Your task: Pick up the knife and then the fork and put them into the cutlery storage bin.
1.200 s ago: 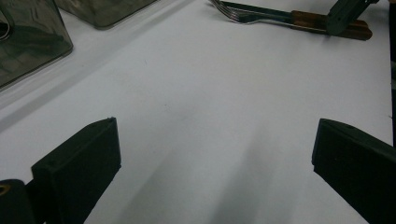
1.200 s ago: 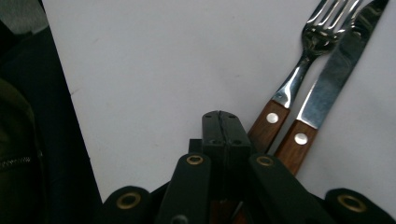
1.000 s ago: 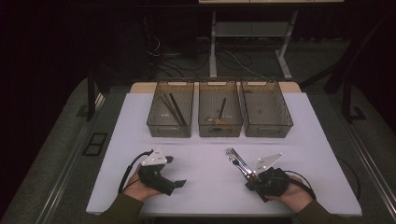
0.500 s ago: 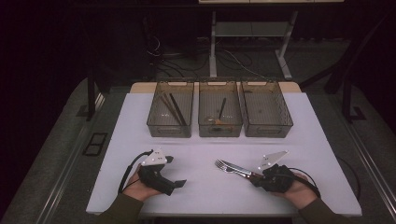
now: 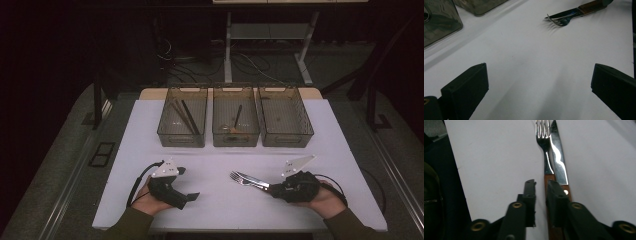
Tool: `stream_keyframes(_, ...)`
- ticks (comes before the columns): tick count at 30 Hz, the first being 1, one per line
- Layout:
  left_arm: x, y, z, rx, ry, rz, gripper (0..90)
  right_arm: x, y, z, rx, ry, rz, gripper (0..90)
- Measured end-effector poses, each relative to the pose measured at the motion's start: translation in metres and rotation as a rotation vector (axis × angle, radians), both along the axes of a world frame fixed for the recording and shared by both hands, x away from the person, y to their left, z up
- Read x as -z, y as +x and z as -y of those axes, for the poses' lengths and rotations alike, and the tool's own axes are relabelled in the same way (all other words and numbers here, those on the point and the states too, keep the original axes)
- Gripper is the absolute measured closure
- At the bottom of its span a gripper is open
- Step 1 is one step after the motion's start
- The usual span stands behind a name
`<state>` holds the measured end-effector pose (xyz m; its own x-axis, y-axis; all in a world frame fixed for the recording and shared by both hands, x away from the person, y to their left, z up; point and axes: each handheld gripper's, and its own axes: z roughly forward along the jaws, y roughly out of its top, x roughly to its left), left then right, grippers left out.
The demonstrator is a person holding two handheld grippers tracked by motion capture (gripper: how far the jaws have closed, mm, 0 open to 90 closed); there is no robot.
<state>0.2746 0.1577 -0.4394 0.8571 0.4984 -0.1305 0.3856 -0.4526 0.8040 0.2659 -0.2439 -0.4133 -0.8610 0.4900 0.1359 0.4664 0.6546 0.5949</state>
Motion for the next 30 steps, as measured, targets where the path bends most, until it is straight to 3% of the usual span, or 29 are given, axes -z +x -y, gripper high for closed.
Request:
stream_keyframes(3,0.0,0.0,0.0,0.0,0.0,0.0,0.5,-0.005,0.008,0.003,-0.002,-0.003,-0.029,60.2)
stream_keyframes(8,0.0,0.0,0.0,-0.001,-0.001,-0.002,0.5,-0.006,0.024,0.004,0.005,-0.042,-0.051,49.6)
stream_keyframes(17,0.0,0.0,0.0,-0.001,0.0,-0.002,0.5,-0.009,0.044,-0.007,-0.056,-0.146,-0.028,41.5)
stream_keyframes(20,0.0,0.0,0.0,-0.001,0.0,-0.002,0.5,-0.008,0.048,-0.011,-0.061,-0.208,-0.022,43.9)
stream_keyframes(24,0.0,0.0,0.0,0.0,0.001,-0.002,0.5,-0.006,0.049,-0.015,-0.064,-0.274,-0.068,50.3)
stream_keyframes(30,0.0,0.0,0.0,0.002,0.005,-0.003,0.5,-0.004,0.05,-0.016,-0.089,-0.307,-0.12,62.2)
